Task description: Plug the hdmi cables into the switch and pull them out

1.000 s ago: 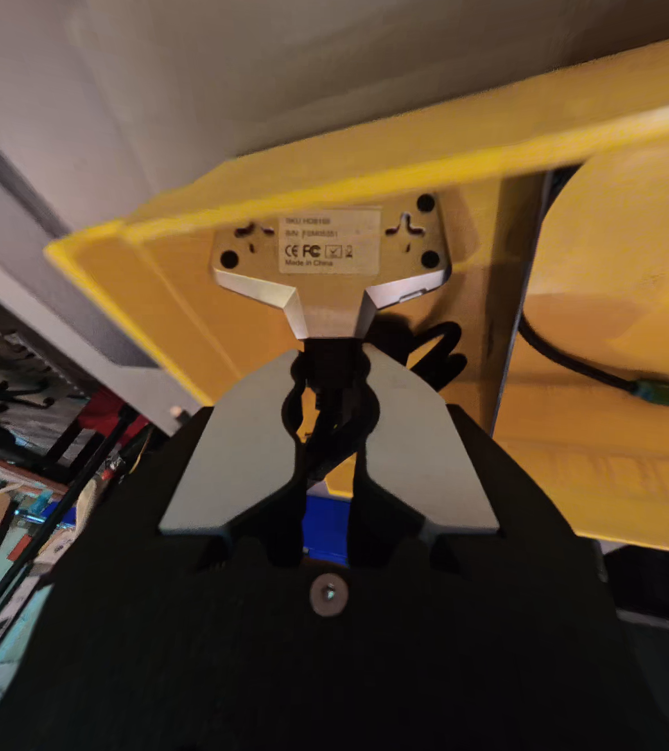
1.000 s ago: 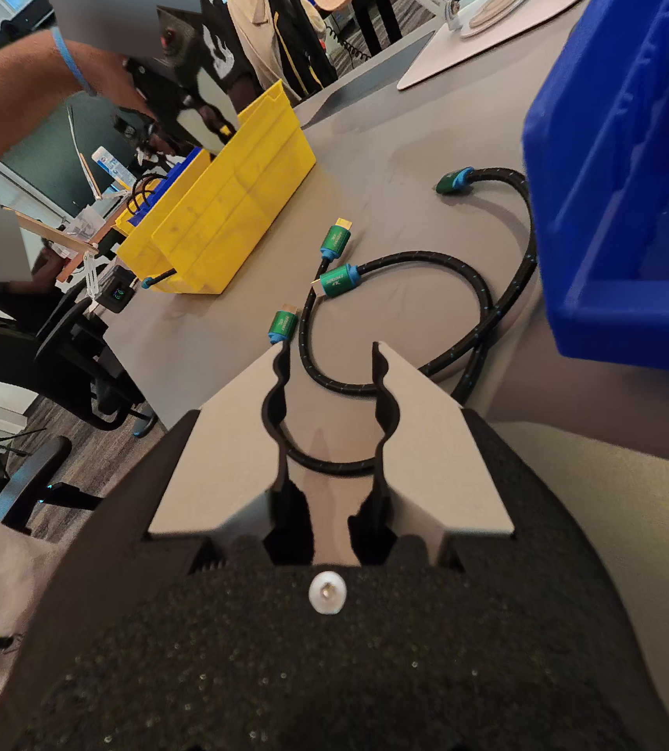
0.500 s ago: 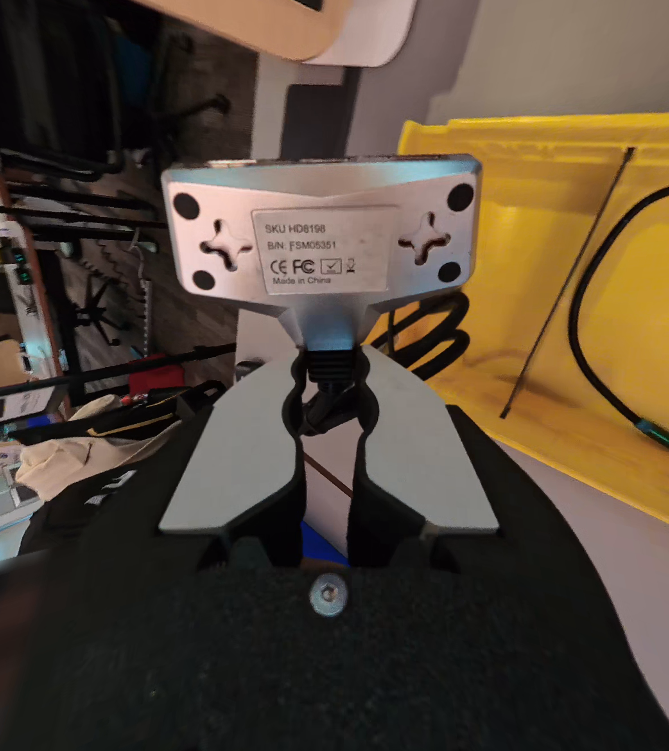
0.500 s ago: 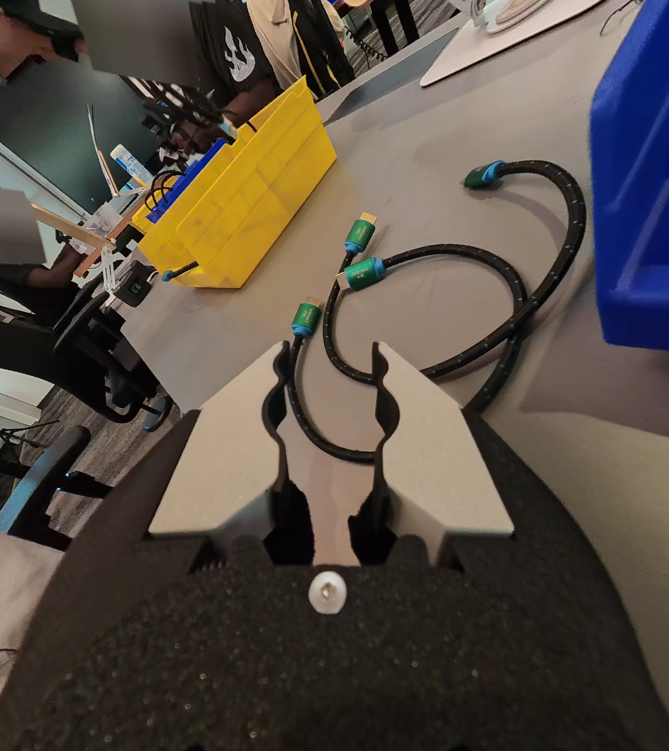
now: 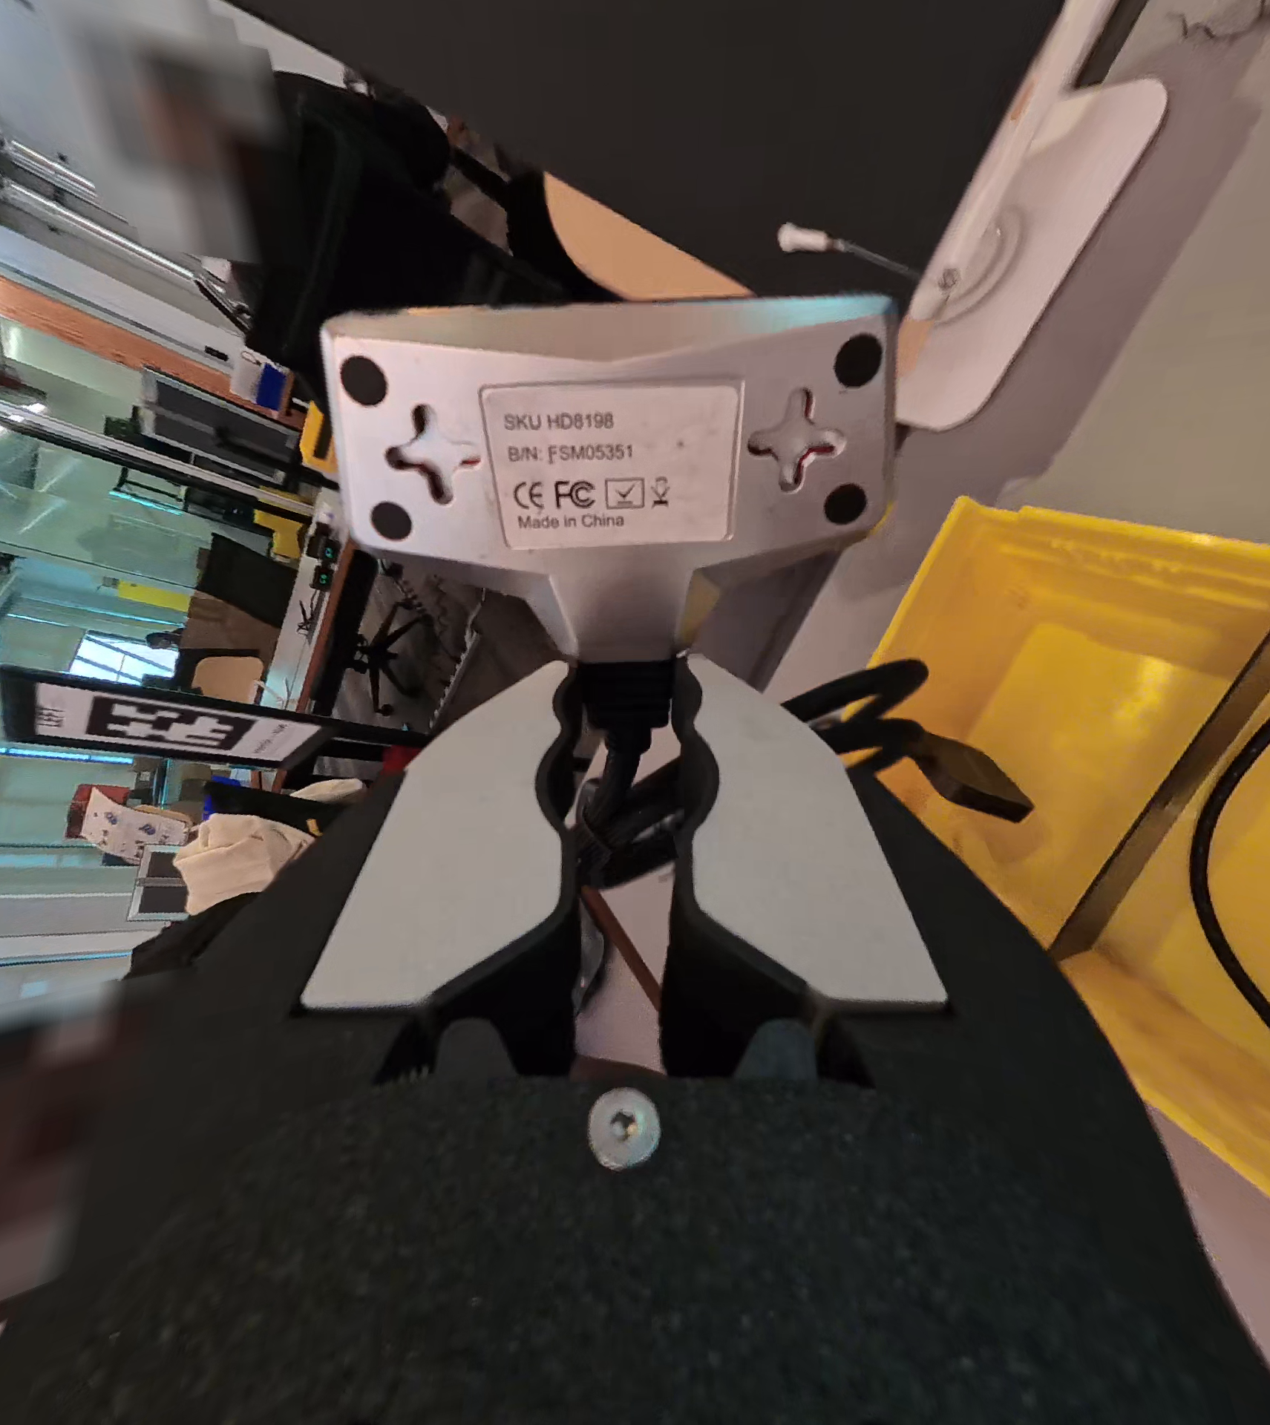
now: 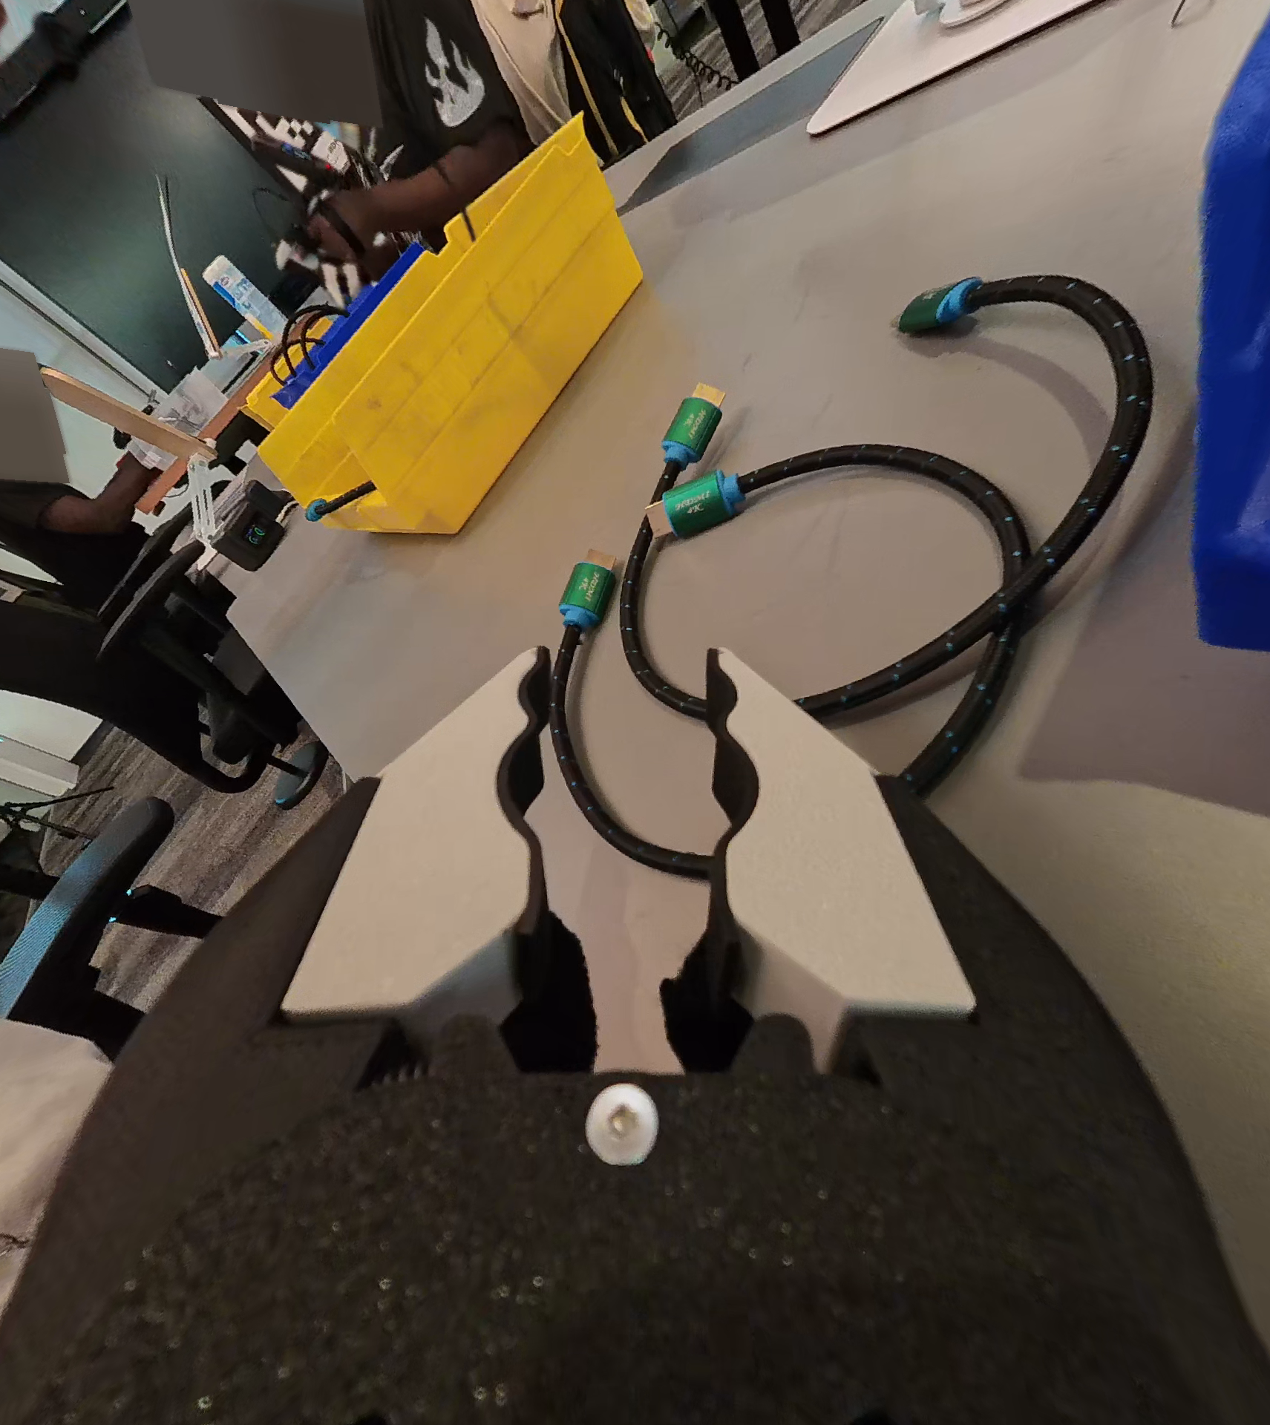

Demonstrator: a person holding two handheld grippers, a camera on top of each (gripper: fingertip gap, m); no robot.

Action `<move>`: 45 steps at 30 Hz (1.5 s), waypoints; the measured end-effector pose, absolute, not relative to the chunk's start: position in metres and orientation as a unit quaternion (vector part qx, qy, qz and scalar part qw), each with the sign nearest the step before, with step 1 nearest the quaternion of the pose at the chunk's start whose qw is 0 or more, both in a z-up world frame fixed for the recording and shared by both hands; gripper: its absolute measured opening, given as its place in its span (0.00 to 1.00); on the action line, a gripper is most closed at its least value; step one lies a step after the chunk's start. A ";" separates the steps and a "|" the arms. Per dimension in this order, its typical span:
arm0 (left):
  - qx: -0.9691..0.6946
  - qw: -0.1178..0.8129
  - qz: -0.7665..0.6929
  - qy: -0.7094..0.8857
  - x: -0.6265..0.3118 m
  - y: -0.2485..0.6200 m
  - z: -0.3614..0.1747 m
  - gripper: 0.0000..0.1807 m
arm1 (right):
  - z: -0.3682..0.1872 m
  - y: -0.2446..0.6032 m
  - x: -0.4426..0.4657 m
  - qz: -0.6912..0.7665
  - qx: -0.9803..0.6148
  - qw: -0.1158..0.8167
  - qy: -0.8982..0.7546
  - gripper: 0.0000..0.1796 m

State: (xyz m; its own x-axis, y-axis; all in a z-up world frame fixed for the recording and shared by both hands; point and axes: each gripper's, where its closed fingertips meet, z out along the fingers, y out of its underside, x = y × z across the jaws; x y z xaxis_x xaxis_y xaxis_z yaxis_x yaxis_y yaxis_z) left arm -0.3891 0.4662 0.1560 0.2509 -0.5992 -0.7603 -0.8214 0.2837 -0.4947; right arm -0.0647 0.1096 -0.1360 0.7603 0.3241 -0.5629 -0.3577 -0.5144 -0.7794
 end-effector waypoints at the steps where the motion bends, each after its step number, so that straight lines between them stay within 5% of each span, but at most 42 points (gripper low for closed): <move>1: -0.587 0.537 0.101 0.598 -0.389 0.464 0.164 0.12 | -0.136 0.110 -0.064 0.347 -0.798 0.493 0.012 0.22; 6: -0.579 0.585 0.108 0.557 -0.397 0.462 0.202 0.12 | -0.137 0.108 -0.062 0.347 -0.799 0.492 0.013 0.22; 11: -0.585 0.511 0.102 0.622 -0.382 0.458 0.154 0.12 | -0.138 0.107 -0.067 0.349 -0.801 0.487 0.004 0.22; 17: -0.555 0.589 0.075 0.583 -0.363 0.435 0.163 0.12 | -0.127 0.111 -0.069 0.312 -0.798 0.514 -0.030 0.22; 32: -0.490 0.708 -0.111 0.496 -0.185 0.244 0.134 0.12 | 0.137 0.192 -0.145 0.286 -0.559 0.766 -0.137 0.31; 36: -0.494 0.688 -0.162 0.507 -0.151 0.207 0.097 0.12 | 0.135 0.189 -0.147 0.307 -0.559 0.758 -0.140 0.30; 42: -0.495 0.639 -0.267 0.525 -0.137 0.172 0.066 0.13 | 0.105 0.180 -0.138 0.323 -0.591 0.711 -0.202 0.11; 45: -0.500 0.586 -0.387 0.507 -0.149 0.159 0.071 0.15 | 0.090 0.177 -0.132 0.268 -0.609 0.691 -0.282 0.12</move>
State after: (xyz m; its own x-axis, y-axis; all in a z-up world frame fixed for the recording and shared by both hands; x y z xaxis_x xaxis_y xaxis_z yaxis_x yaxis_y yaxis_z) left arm -0.1492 0.1592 0.0709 0.1872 -0.9604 -0.2065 -0.0537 0.1999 -0.9783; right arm -0.1321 0.1775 0.0896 0.6976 0.7136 0.0639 -0.0264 0.1147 -0.9931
